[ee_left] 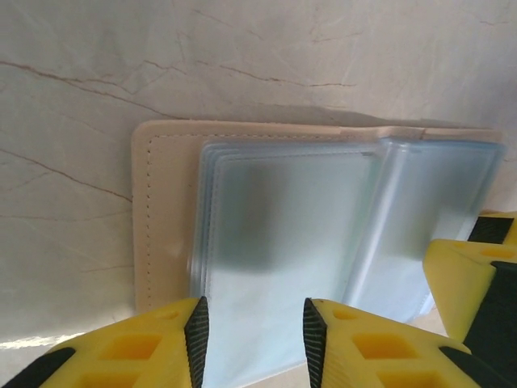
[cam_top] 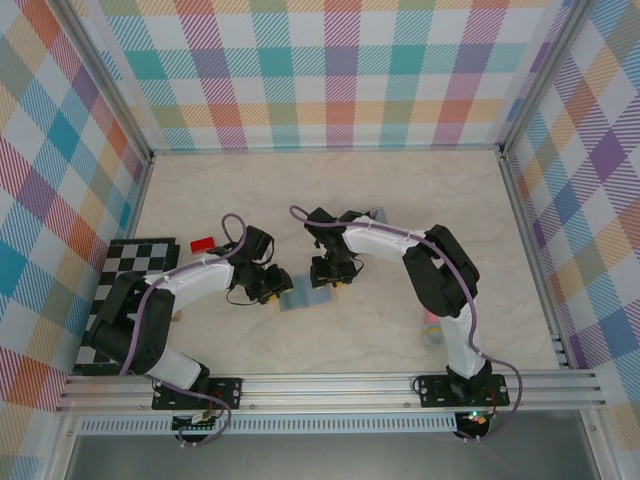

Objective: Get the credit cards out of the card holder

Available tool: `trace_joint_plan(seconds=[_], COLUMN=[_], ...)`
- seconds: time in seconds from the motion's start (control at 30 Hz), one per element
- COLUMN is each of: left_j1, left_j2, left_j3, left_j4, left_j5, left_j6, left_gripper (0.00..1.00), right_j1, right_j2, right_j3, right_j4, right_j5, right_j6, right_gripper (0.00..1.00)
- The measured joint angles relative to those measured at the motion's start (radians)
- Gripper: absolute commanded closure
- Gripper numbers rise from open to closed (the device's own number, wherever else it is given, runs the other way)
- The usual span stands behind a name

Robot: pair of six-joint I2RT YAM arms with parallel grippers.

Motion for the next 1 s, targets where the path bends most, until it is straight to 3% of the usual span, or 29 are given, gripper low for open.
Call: trace_joint_plan(seconds=[0.2, 0.47, 1.0], left_j1=[0.0, -0.001, -0.005], left_j2=[0.017, 0.017, -0.042], left_j3=[0.0, 0.0, 0.0], left_j4=[0.0, 0.001, -0.026], left_j5=[0.0, 0.01, 0.029], left_j6=[0.006, 0.009, 0.019], left_gripper=[0.57, 0.65, 0.67], right_j1=[0.0, 0.0, 0.0], right_j2=[0.0, 0.0, 0.0], right_j3=[0.0, 0.0, 0.0], right_j4=[0.0, 0.0, 0.0], right_j5=[0.0, 0.0, 0.0], right_j6=[0.0, 0.0, 0.0], right_gripper=[0.52, 0.52, 0.52])
